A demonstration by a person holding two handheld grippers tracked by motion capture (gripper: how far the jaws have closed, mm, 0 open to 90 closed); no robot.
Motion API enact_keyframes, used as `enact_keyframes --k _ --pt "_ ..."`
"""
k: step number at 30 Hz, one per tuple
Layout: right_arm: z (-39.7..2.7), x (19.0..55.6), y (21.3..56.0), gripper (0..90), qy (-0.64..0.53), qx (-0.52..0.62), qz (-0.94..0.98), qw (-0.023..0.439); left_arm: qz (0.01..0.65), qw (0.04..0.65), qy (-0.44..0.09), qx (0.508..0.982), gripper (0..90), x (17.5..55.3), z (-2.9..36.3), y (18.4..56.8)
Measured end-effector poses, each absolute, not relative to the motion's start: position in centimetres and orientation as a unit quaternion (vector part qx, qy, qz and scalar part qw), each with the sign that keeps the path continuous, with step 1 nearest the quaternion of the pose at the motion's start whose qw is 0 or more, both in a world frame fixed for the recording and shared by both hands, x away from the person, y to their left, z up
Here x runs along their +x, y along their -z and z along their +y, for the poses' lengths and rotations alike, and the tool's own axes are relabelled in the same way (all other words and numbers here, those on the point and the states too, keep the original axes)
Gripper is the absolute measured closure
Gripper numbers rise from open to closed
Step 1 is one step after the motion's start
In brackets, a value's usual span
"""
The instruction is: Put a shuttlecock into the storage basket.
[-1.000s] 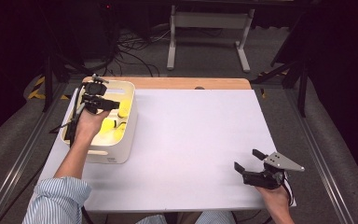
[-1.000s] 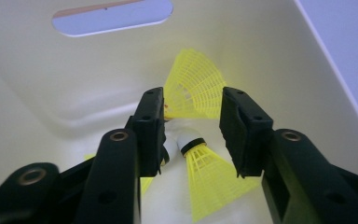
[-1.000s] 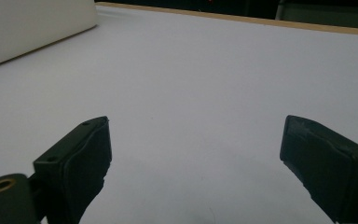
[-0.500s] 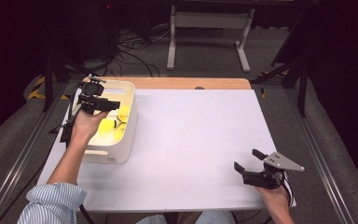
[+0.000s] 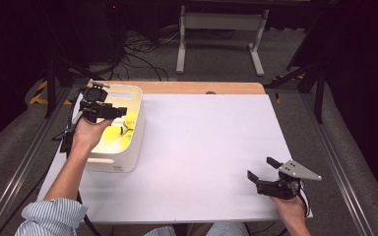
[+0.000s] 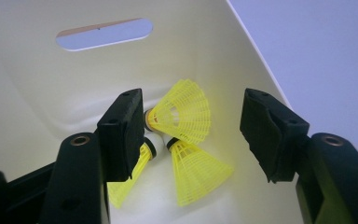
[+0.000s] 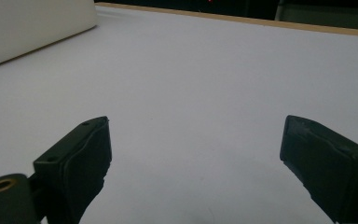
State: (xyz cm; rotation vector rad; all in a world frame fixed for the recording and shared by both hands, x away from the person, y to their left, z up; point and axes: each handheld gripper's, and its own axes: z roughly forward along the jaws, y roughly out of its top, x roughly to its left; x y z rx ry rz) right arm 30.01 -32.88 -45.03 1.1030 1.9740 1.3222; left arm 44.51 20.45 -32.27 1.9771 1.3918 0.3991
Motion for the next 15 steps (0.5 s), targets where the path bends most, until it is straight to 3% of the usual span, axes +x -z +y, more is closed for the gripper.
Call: enact_keyframes --k 15 --pt "-32.9 30.0 45.0 9.3 -0.488 0.409 0.726 0.258 0.522 0.351 -0.162 0.761 38.5 42.9 20.4 31.5"
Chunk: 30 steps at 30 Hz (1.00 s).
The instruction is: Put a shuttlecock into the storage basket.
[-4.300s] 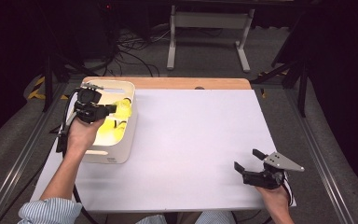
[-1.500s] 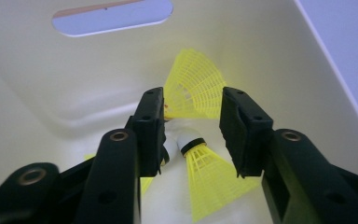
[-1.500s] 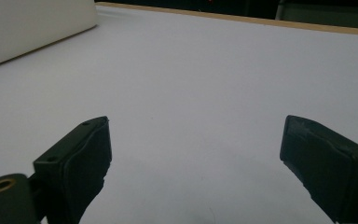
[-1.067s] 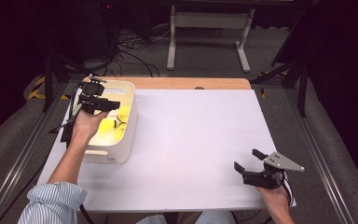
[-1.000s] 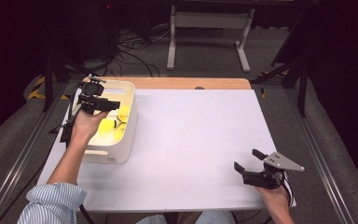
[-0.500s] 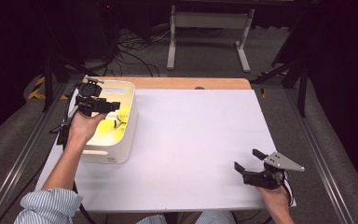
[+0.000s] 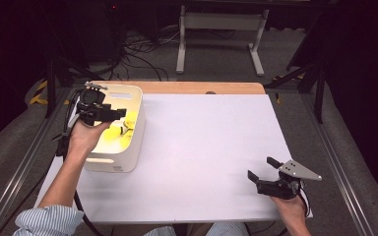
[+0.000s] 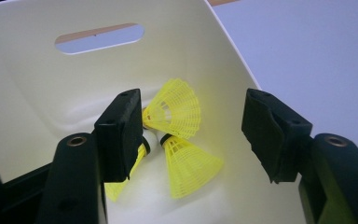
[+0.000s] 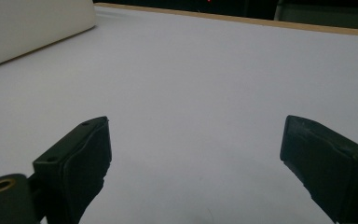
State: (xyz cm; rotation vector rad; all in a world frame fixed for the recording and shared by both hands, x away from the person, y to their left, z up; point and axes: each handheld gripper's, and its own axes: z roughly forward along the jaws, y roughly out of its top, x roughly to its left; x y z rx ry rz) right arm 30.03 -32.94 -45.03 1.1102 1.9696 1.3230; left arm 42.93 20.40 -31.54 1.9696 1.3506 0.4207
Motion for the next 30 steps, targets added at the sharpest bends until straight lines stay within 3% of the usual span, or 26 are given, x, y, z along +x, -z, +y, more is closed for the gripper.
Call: enact_keyframes --k 30 --pt "-33.1 30.0 45.0 8.8 -0.490 0.411 0.724 0.259 0.498 0.375 -0.161 0.765 39.0 40.5 20.4 31.4"
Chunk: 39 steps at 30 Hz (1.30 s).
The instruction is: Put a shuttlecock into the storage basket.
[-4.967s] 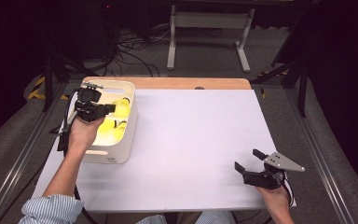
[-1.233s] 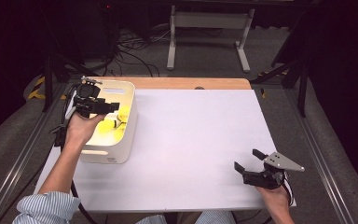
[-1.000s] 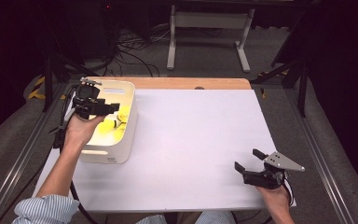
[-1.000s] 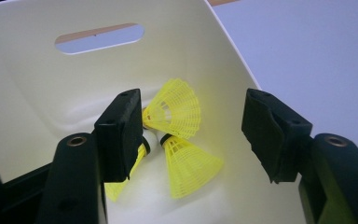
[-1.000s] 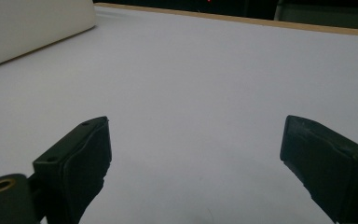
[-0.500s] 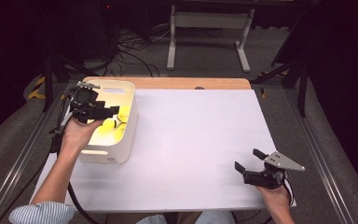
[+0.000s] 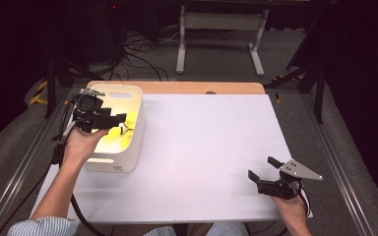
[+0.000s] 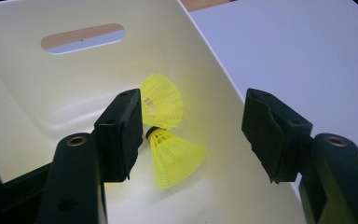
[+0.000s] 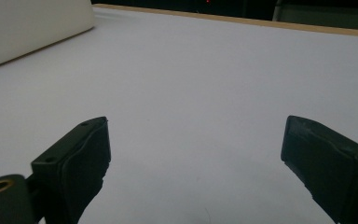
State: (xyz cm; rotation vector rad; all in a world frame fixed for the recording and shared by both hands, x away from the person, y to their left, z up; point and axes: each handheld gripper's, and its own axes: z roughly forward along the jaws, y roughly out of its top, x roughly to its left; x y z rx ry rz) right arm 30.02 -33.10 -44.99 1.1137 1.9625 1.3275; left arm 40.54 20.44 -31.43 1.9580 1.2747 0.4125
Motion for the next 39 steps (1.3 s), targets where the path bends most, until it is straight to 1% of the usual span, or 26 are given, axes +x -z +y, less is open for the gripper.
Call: enact_keyframes --k 20,39 --pt "-33.5 29.9 45.0 8.7 -0.489 0.413 0.722 0.263 0.487 0.389 -0.169 0.763 38.2 38.8 20.9 31.7" --pt "-33.4 29.9 45.0 8.7 -0.487 0.412 0.724 0.262 0.490 0.395 -0.173 0.757 37.9 37.8 21.6 32.0"
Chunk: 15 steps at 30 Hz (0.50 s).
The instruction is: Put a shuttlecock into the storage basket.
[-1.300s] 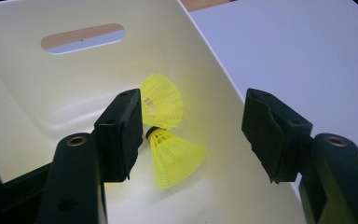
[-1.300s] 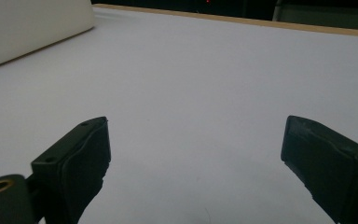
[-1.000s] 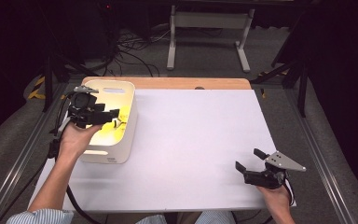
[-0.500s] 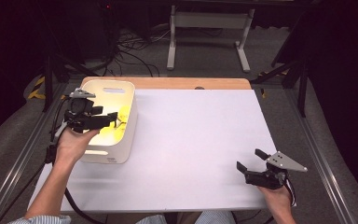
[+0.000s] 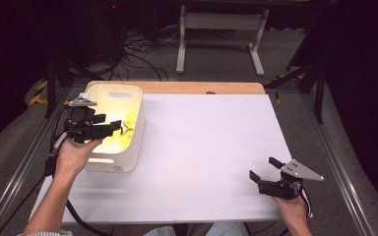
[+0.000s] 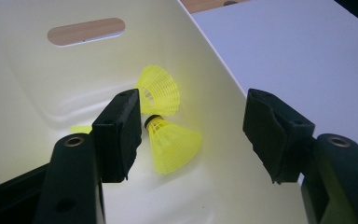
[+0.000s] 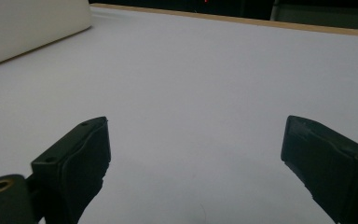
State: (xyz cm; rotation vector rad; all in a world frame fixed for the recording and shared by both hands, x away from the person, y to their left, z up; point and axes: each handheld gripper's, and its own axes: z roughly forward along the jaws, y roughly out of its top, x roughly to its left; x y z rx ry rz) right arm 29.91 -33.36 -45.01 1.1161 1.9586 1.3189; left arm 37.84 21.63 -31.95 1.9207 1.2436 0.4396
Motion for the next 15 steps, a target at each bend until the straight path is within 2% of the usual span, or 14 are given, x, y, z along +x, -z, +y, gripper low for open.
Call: enact_keyframes --k 15 --pt "-33.2 29.9 45.0 8.7 -0.486 0.412 0.725 0.262 0.503 0.391 -0.184 0.748 38.9 37.0 23.4 32.0"
